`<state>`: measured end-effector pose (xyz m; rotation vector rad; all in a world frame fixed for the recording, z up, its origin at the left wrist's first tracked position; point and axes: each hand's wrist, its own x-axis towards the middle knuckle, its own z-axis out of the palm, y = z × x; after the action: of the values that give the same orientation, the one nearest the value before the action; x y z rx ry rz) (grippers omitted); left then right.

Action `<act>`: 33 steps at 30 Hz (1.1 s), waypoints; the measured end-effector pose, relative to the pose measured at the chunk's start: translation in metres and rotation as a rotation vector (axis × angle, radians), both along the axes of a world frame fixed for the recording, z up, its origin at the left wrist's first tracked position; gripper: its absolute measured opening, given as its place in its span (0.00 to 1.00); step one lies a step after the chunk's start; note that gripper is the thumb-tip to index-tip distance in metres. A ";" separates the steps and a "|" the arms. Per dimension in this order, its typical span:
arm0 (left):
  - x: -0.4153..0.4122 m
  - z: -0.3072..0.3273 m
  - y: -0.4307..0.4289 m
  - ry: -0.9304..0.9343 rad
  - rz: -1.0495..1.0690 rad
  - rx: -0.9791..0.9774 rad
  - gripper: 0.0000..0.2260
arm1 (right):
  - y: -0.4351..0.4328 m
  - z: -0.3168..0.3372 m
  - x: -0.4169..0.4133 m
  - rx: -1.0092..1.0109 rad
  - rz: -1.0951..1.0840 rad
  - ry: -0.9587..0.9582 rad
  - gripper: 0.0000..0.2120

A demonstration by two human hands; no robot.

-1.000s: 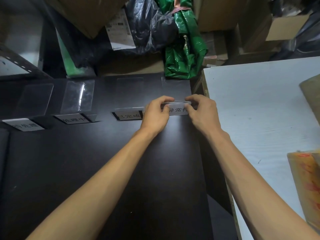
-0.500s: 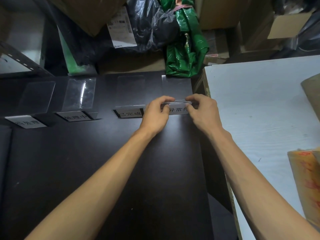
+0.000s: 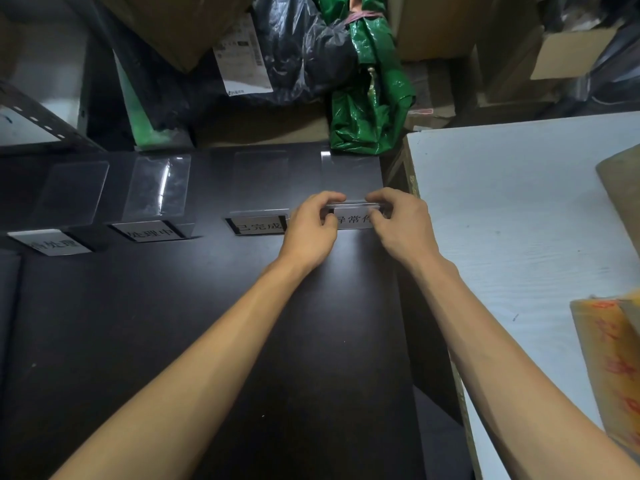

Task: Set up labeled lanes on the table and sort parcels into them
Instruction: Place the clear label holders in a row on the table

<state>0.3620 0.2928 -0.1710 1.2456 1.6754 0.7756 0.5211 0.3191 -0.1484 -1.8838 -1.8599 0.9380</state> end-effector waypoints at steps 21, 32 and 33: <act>-0.001 0.073 -0.016 0.055 -0.016 0.062 0.19 | -0.006 0.081 0.020 -0.041 -0.059 0.214 0.19; -0.026 0.147 -0.077 0.068 -0.104 0.147 0.15 | -0.057 0.132 -0.003 -0.032 0.131 0.315 0.15; -0.032 0.152 -0.085 0.071 -0.097 0.151 0.15 | -0.062 0.137 -0.008 -0.021 0.148 0.320 0.15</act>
<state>0.3298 0.2078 -0.0185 1.4631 1.6237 0.8198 0.5134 0.2568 -0.0111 -1.5153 -1.8152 1.2303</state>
